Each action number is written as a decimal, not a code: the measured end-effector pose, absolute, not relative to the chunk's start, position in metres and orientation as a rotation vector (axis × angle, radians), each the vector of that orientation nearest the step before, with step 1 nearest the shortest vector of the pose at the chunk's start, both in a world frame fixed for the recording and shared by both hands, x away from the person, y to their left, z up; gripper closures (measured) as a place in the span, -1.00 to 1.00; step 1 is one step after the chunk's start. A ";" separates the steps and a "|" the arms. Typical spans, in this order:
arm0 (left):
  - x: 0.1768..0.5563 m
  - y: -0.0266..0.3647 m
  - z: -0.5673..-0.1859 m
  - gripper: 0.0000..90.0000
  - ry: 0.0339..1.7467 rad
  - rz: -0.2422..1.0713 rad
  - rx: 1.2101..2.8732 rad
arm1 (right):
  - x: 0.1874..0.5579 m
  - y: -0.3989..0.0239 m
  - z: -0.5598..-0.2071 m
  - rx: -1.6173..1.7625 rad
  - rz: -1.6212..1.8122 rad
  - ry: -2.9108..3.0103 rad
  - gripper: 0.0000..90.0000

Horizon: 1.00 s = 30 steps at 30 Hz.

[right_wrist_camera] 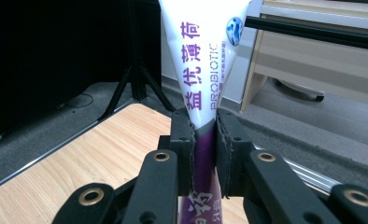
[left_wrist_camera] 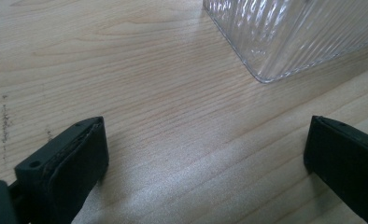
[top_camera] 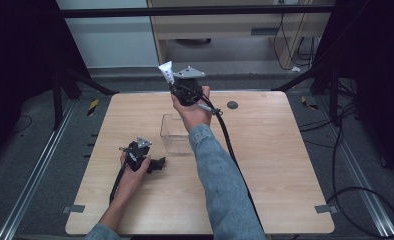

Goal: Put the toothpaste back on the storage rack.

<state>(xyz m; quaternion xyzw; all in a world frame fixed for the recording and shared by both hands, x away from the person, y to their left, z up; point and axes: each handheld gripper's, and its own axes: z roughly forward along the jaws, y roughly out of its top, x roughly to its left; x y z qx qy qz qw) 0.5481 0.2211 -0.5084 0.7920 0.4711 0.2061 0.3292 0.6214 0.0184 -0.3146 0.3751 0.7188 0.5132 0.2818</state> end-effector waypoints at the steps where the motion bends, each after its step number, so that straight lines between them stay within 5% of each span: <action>1: 0.548 0.221 -0.508 -1.00 1.233 0.539 2.072 | 0.621 0.018 -0.315 1.005 1.375 1.925 0.75; 30: 0.548 0.221 -0.508 -1.00 1.230 0.540 2.077 | 0.613 0.023 -0.352 1.018 1.348 1.964 0.75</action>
